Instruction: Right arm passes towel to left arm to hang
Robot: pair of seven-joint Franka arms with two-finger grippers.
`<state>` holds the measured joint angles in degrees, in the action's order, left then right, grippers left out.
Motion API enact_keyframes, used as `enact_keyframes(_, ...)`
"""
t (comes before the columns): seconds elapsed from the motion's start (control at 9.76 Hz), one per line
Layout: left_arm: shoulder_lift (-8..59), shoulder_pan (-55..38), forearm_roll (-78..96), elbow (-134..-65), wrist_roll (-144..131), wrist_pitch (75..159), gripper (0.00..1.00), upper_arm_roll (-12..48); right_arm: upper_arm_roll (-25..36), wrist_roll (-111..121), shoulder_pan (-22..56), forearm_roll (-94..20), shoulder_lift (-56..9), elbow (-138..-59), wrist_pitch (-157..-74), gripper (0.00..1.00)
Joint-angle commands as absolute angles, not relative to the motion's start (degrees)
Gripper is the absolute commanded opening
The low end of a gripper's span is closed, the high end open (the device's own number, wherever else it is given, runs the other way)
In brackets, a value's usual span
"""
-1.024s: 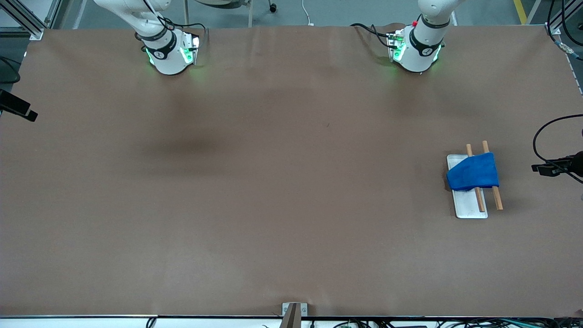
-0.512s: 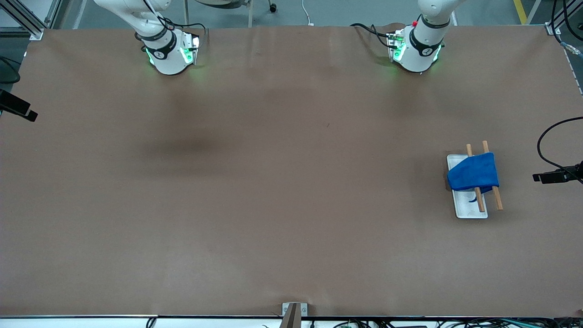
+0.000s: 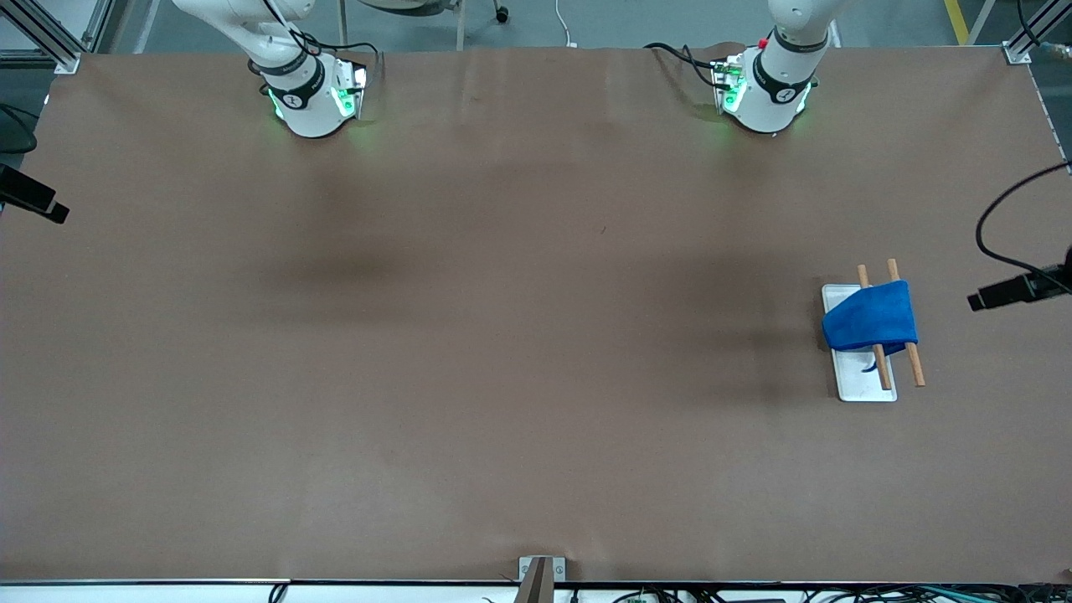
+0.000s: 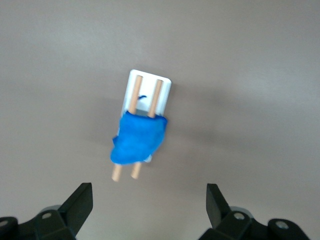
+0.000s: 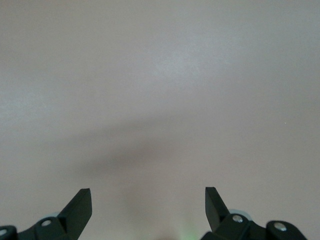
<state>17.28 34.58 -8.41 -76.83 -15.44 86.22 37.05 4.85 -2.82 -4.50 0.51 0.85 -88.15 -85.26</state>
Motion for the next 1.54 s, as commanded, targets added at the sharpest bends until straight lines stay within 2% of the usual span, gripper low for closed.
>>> enact_keyframes(0.0, 13.20, 35.24, -8.70, -79.19, -17.15, 84.73, 1.00, 40.42, 4.75, -2.99, -4.40, 1.67, 0.97, -87.71, -84.64, 1.00)
enact_keyframes(0.41, 6.69, 35.16, -7.48, -79.28, -7.74, 84.20, 1.00, 41.74, 4.75, -2.99, -4.39, 1.67, 0.97, -87.71, -84.64, 1.00)
enact_keyframes(0.51, 3.90, 32.63, -5.47, -80.32, -7.21, 84.29, 1.00, 40.44, 4.75, -2.99, -4.39, 1.67, 0.97, -87.71, -84.64, 1.00)
enact_keyframes(0.72, -0.33, 17.49, -3.44, -85.22, -7.12, 84.20, 1.00, 25.57, 4.75, -2.99, -4.39, 1.67, 0.97, -87.71, -84.64, 1.00)
enact_keyframes(0.82, -2.61, 12.79, -0.82, -88.12, -6.95, 84.29, 1.00, 19.92, 4.75, -2.99, -4.39, 1.67, 0.97, -87.71, -84.64, 1.00)
enact_keyframes(1.13, -6.49, 6.00, 1.14, -93.94, -4.31, 85.60, 1.00, 12.41, 4.75, -2.99, -4.39, 1.67, 0.97, -87.71, -84.64, 1.00)
enact_keyframes(1.43, -7.65, 3.51, 0.53, -95.01, -4.13, 85.78, 1.00, 10.64, 4.75, -2.99, -4.39, 1.67, 0.97, -87.71, -84.64, 1.00)
